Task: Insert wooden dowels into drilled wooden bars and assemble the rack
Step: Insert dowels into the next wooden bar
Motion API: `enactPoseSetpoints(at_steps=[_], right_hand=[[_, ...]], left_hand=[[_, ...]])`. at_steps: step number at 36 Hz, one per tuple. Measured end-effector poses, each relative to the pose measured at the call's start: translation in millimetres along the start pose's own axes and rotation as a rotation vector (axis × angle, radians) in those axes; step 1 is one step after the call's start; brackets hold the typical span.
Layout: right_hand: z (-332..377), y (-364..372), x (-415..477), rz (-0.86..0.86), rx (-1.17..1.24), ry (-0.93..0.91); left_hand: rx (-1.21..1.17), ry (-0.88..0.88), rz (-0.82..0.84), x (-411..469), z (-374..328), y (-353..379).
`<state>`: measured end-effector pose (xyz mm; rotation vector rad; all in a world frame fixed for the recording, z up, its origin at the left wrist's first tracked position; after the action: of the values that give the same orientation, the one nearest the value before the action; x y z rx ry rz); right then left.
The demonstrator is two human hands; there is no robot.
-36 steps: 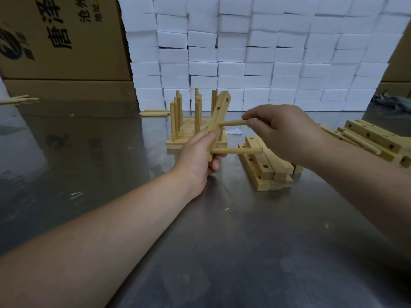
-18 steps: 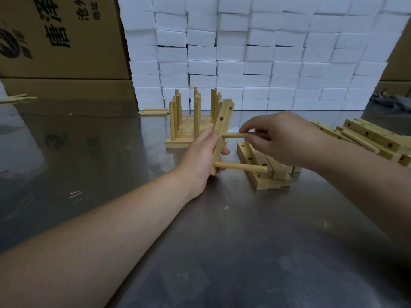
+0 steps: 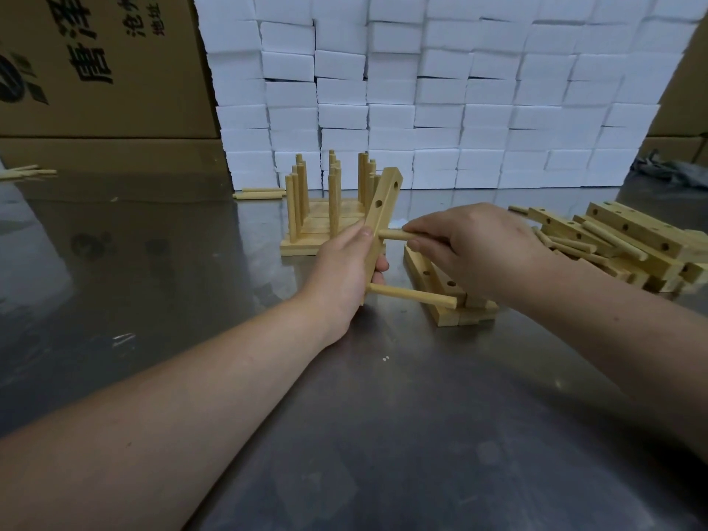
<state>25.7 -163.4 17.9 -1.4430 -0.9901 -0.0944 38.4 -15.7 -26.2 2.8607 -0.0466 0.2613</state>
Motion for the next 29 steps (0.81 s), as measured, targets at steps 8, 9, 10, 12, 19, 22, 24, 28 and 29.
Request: enactPoseSetpoints(at_steps=[8, 9, 10, 12, 19, 22, 24, 28, 29], right_hand=[[3, 0, 1, 0.109, 0.211, 0.219], [3, 1, 1, 0.121, 0.264, 0.263], [3, 2, 2, 0.132, 0.307, 0.298], [3, 2, 2, 0.155, 0.376, 0.347], [3, 3, 4, 0.188, 0.489, 0.417], [3, 3, 7, 0.226, 0.442, 0.406], [2, 1, 9, 0.231, 0.408, 0.402], [-9, -12, 12, 0.178, 0.391, 0.49], [-15, -15, 13, 0.167, 0.347, 0.508]], left_hand=[[0.033, 0.066, 0.013, 0, 2, -2], [0.046, 0.074, 0.011, 0, 2, -2], [0.055, 0.077, 0.007, 0, 3, -2], [0.057, 0.073, -0.007, 1, 3, -2], [0.038, 0.045, -0.022, 1, 4, -1], [0.002, 0.018, -0.043, 2, 4, -1], [-0.005, 0.005, -0.045, 2, 4, -1], [-0.053, -0.028, -0.093, 3, 2, -3], [-0.074, -0.036, -0.106, 4, 1, -3]])
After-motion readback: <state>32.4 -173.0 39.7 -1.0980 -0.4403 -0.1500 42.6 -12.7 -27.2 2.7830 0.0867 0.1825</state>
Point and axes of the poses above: each hand's wrist, its own x-axis towards the middle knuckle, its own y-axis out of the palm, z = x × y, the point moved 1 cm from there along x, towards the middle knuckle, and after that the axes turned 9 degrees about -x, right-handed, at the moved point
